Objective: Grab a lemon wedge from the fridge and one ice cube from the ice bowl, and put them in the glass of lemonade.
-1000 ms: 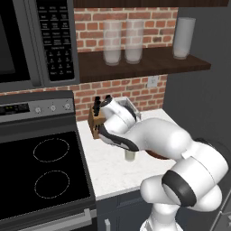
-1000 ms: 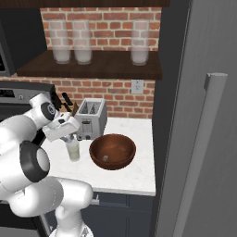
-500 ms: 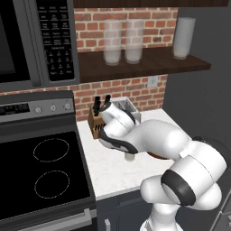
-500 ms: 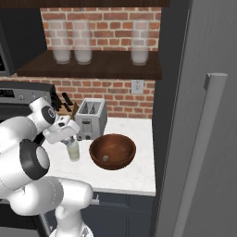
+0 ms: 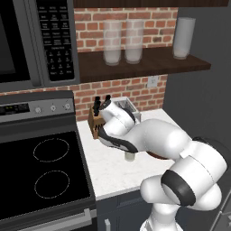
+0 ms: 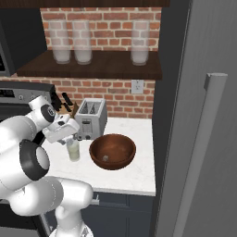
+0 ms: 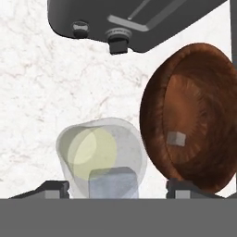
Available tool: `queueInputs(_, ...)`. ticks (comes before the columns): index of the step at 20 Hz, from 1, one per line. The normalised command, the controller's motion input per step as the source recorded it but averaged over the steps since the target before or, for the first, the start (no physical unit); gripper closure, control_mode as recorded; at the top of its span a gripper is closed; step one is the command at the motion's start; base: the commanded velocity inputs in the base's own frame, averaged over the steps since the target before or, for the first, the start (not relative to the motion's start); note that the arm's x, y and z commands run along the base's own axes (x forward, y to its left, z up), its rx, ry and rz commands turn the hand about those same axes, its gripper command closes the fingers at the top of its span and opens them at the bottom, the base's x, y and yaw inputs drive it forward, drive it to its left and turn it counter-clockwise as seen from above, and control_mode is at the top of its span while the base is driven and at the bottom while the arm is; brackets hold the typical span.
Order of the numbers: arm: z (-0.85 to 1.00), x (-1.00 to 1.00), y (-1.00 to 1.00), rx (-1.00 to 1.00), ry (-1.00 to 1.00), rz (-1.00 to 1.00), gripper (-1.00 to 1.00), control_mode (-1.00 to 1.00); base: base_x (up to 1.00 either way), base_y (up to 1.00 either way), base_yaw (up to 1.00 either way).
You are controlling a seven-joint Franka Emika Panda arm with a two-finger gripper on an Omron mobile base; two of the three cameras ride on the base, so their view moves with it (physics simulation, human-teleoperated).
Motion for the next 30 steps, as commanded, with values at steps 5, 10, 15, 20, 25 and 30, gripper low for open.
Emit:
queueInputs(5, 0.02, 0.00, -0.07, 0.00, 0.00, 0.00, -1.00, -1.00, 0.00, 0.00, 0.00)
queueInputs(10, 0.25, -0.06, -0.11, 0.00, 0.00, 0.00, -1.00, -1.00, 0.00, 0.00, 0.00)
queueInputs(15, 0.07, -0.01, -0.15, 0.00, -0.01, 0.00, -1.00, -1.00, 0.00, 0.00, 0.00)
queueInputs(20, 0.29, -0.31, -0.10, 0.00, -0.04, 0.00, -1.00, -1.00, 0.00, 0.00, 0.00)
queueInputs(25, 0.36, -0.73, 0.00, 0.00, -0.09, 0.00, -1.00, -1.00, 0.00, 0.00, 0.00)
queueInputs(30, 0.20, -0.99, -0.02, 0.10, -0.32, 0.00, -1.00, -1.00, 0.00, 0.00, 0.00)
